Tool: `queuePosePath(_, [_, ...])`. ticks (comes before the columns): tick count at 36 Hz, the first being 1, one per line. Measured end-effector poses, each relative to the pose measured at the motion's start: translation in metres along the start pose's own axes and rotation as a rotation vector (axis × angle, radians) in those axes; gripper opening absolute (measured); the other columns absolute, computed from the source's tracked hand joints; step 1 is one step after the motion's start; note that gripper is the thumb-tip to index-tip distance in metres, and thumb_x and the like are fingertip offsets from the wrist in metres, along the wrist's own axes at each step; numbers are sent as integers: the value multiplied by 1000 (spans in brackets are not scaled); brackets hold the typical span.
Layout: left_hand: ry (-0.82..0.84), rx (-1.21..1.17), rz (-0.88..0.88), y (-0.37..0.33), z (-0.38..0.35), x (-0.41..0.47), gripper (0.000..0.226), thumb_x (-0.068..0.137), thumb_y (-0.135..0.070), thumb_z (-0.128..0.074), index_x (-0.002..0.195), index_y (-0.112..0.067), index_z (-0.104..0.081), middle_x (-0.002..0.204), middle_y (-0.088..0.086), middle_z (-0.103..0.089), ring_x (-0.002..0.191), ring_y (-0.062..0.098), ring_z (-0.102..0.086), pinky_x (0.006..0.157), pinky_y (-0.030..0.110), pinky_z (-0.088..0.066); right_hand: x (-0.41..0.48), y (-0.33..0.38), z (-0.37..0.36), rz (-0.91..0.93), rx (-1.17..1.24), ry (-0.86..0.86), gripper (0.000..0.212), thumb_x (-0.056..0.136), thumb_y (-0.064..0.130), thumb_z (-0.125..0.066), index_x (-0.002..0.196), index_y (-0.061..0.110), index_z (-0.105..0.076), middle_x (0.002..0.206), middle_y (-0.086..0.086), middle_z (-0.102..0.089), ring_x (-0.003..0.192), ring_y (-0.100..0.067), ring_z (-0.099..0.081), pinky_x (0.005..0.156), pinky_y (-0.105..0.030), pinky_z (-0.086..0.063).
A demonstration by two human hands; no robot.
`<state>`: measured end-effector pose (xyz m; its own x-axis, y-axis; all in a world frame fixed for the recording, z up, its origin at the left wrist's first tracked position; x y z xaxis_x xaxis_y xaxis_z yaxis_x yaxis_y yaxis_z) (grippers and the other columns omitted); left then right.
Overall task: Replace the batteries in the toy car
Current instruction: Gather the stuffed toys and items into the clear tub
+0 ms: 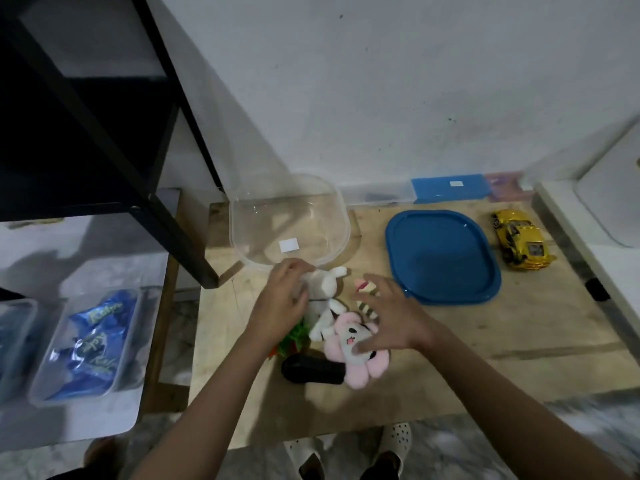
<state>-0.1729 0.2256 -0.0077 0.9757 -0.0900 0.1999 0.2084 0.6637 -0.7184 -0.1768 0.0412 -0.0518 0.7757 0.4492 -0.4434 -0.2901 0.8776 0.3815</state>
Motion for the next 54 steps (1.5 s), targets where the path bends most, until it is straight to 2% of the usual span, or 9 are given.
queuePosePath(3, [328,245,-26,-2,-34,5,61,75,4,-52,131,-19,-51,137,1,-40,129,20,-28,94,35,-46,-4,12,-24,-15,-223,144,105,50,71,-72,139,39,-27,155,0,21,139,-42,18,110,-64,-7])
queuePosePath(8, [433,559,-63,-16,-52,13,73,75,2,-51,141,-25,-40,149,0,-28,130,29,-23,96,33,-39,-1,14,-29,-105,-318,93,109,54,69,-72,144,38,-19,153,-5,29,138,-47,15,105,-70,-10])
queuePosePath(15, [555,653,-60,-9,-73,3,66,82,-4,-48,144,-20,-33,154,4,-19,133,29,-21,103,33,-31,5,3,-24,-158,-290,-17,90,62,63,-67,140,39,-28,156,1,14,139,-40,-1,101,-60,-26])
queuePosePath(19, [679,746,3,0,-78,0,70,84,-19,-57,145,-32,-24,157,1,-4,143,31,-2,112,46,-18,9,-3,-22,-178,-194,-90,82,57,64,-67,130,41,-40,153,5,-2,134,-36,-9,99,-58,-30])
queuePosePath(25, [789,878,-24,5,-84,4,73,83,-28,-65,144,-35,-26,157,4,1,141,34,-2,103,50,-33,12,0,-17,-185,-204,-105,70,62,57,-68,125,33,-49,146,5,-14,126,-36,-22,93,-54,-35])
queuePosePath(35, [697,976,-71,0,-90,10,57,91,-27,-51,142,-31,-26,151,12,-8,136,33,-14,84,43,-47,-3,-39,3,-310,-29,-200,68,63,53,-69,124,29,-51,144,4,-19,117,-36,-29,81,-37,-40])
queuePosePath(45, [607,590,-120,-51,-81,14,61,75,-22,-68,130,-26,-42,137,11,-22,121,32,-24,64,36,-44,-38,-57,68,-383,108,-441,63,63,51,-76,115,22,-56,145,4,-18,119,-34,-30,86,-49,-45])
queuePosePath(51, [472,449,-76,-72,-30,44,63,69,-25,-71,128,-30,-48,132,8,-26,120,30,-27,69,36,-44,-47,-49,133,-372,168,-599,78,44,65,-61,110,24,-60,141,4,-25,118,-32,-35,90,-43,-41])
queuePosePath(54, [408,339,30,-67,8,64,69,66,-21,-75,129,-30,-48,133,9,-27,123,31,-26,88,40,-45,-37,-27,155,-264,205,-621,75,46,60,-62,113,25,-59,140,4,-25,119,-31,-35,93,-46,-42])
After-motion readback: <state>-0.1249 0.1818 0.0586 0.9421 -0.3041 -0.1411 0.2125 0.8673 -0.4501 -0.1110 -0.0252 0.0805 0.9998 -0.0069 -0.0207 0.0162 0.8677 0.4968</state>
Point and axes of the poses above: each hand's wrist, its own x-axis towards the middle knuckle, its own z-axis out of the back of the hand, y = z × x, the point moved 8 cm from there along x, towards the middle knuckle
